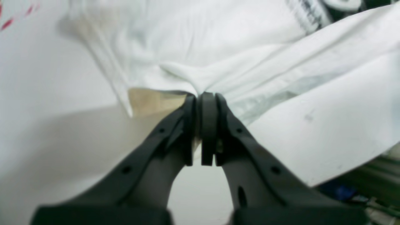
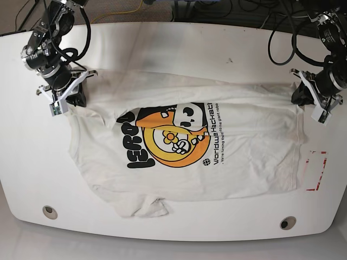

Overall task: Layout the t-shirt on the table in an organized manner, then fold the t-shirt properly
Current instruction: 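Lift the shoulder edge with both grippers and fold it toward the hem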

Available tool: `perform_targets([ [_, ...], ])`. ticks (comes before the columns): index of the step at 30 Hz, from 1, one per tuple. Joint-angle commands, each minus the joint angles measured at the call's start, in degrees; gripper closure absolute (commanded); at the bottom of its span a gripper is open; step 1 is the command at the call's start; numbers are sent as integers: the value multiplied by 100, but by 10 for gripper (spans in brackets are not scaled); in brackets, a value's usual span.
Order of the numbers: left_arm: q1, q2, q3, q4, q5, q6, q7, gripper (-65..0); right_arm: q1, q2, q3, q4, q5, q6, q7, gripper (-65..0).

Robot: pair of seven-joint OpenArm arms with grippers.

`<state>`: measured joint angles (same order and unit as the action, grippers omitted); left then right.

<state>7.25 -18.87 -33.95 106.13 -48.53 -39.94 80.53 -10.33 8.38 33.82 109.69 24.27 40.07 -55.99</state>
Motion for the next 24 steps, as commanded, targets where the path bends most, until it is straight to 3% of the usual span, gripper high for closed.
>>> perform_targets([
  [1, -263, -113, -46, -287, -13, -6, -53, -4, 202, 89, 24, -72, 74, -7, 126, -2],
  [9, -861, -121, -46, -1325, -4, -6, -53, -4, 527, 248, 15, -494, 74, -7, 126, -2],
  [24, -1617, -95, -37, -2626, 902, -6, -53, -4, 914, 494, -415, -1162, 74, -7, 161, -2],
])
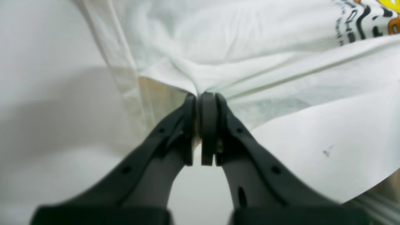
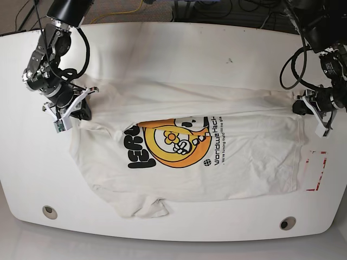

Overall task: Layout the t-shirt on the table in an organized manner, then fold the t-shirt properly
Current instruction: 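Lift the shoulder edge with both grippers and fold it toward the hem, then release the folded edge and raise both grippers away from the shirt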

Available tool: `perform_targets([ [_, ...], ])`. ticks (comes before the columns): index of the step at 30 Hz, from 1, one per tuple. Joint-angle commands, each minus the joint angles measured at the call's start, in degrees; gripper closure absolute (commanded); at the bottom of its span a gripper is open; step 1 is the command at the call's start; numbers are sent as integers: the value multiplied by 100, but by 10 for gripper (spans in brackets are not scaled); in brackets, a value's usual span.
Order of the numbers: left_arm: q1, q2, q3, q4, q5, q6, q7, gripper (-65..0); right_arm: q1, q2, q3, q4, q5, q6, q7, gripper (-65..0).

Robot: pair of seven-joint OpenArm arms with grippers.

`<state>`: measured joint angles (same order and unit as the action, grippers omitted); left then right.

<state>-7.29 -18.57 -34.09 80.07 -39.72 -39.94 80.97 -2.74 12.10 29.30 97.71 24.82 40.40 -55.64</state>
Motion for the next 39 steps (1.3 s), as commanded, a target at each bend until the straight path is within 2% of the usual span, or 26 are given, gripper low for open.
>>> perform_targets([
  [1, -190, -126, -24, -91, 47, -6, -97, -4, 191, 122, 37, 0, 19, -40, 126, -2],
  [10, -392, -117, -24, -372, 179, -6, -97, -6, 411, 157, 28, -316, 19, -40, 126, -2],
  [18, -673, -108, -24, -680, 179, -6, -97, -8, 701, 324, -148, -729, 19, -40, 126, -2],
  [20, -744, -108, -24, -785, 179, -6, -97, -32, 727, 377, -200, -809, 19, -40, 135, -2],
  [24, -867, -108, -24, -935, 179, -6, -97, -136, 877, 386, -209, -923, 10, -40, 223, -25],
  [27, -937, -108, -24, -952, 179, -6, -97, -224, 903, 430, -209, -949, 10, -40, 276, -109],
  [31, -990, -108, -24, -944, 179, -6, -97, -299, 982, 509, -209, -940, 10, -40, 285, -300],
  [32, -1016, -108, -24, -944, 179, -6, -97, -306, 991, 518, -209, -940, 10, -40, 285, -336],
  [33, -1051, -108, -24, -944, 179, -6, -97, -315, 1000, 535, -209, -923, 10, -40, 285, -415],
  [34, -1060, -108, -24, -944, 179, -6, -97, -315, 1000, 535, -209, -914, 10, -40, 285, -439],
  [36, -1104, -126, -24, -944, 179, -6, -128, -322, 1000, 544, -209, -826, 10, -40, 276, -542],
  [39, -1218, -143, -24, -944, 179, -6, -128, -322, 973, 641, -200, -598, 10, -40, 276, -629],
])
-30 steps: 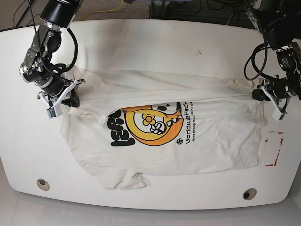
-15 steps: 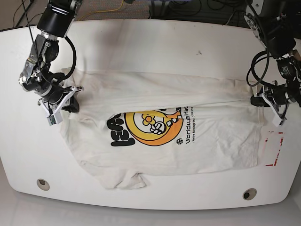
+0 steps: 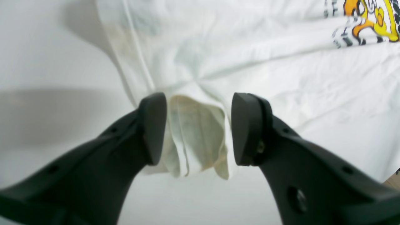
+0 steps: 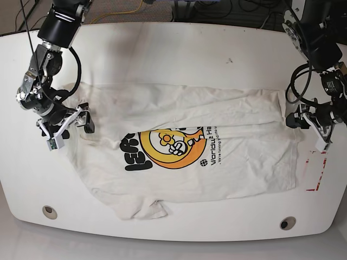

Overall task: Layout the t-shirt on the table in an organized manner, then fold the t-shirt properly
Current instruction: 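Release the folded edge and raise both grippers away from the shirt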

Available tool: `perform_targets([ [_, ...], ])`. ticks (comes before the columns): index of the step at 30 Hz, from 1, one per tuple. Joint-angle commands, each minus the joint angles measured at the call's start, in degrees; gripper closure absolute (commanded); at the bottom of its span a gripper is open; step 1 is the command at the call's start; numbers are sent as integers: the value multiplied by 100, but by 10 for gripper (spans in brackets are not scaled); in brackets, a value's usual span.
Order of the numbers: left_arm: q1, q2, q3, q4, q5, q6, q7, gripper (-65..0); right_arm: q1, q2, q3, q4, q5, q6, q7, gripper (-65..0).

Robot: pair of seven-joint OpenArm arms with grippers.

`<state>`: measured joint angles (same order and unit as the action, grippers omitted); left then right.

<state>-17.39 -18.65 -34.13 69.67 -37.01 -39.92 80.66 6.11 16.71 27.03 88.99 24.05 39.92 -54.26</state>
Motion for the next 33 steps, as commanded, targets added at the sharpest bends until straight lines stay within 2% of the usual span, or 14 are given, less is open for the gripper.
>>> perform_targets([
  [1, -252, -143, -20, 123, -92, -8, -88, -322, 79, 215, 27, 398, 87, 8, 120, -648],
  [5, -384, -152, -46, 220, -127, -8, -71, -321, -79, 276, 62, 741, 87, 8, 41, -642],
  [8, -411, -284, -64, 501, -127, -8, -71, -319, -255, 373, 80, 1154, 87, 8, -99, -633],
  [13, -358, -337, -108, 1099, -118, -8, -88, -319, -747, 382, 370, 1945, 96, 8, -433, -620],
  [19, 319, -310, -398, 1837, -118, -8, -264, -319, -1327, 83, 818, 2279, 96, 8, -504, -620],
  [25, 978, -284, -178, 1987, -136, -8, -387, -319, -1670, -137, 1038, 2253, 96, 8, -504, -620],
  [33, 1805, 279, -152, 2057, -136, -8, -422, -319, -1978, -260, 1029, 2261, 113, 8, -504, -620],
])
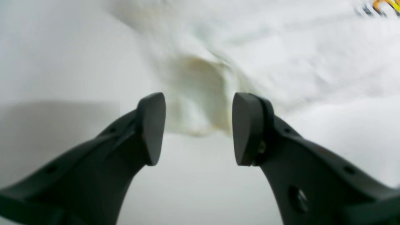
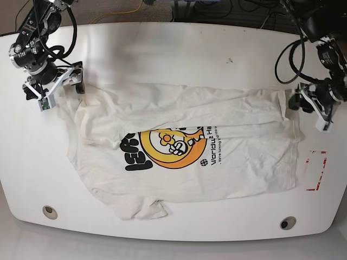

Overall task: Layout the t-shirt on the table in an organized manner, then fold the t-shirt properly
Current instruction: 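Release the folded edge and raise both grippers away from the shirt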

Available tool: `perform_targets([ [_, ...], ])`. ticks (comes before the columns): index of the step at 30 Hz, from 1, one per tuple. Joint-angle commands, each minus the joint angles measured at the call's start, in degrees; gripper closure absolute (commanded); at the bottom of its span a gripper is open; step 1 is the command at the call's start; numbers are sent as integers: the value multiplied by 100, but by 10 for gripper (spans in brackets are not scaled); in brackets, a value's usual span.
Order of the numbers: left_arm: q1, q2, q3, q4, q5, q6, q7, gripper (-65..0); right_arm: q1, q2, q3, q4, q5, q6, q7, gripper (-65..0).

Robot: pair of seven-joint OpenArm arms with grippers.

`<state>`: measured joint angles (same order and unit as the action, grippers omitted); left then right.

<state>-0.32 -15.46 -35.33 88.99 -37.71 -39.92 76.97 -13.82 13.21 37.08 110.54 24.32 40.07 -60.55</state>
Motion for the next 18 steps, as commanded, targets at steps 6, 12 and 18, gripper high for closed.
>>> perform_targets([
  [6, 397, 188, 4, 81, -66, -8, -290, -319, -90, -95, 6, 124, 96, -7, 126, -620],
  [12, 528, 206, 443, 90, -57, -8, -616, -319, -134, -156, -3, 124, 96, -7, 126, -620],
  [18, 528, 223, 593, 116, -40, -8, -616, -319, -134, -174, -3, 124, 96, -7, 126, -620],
])
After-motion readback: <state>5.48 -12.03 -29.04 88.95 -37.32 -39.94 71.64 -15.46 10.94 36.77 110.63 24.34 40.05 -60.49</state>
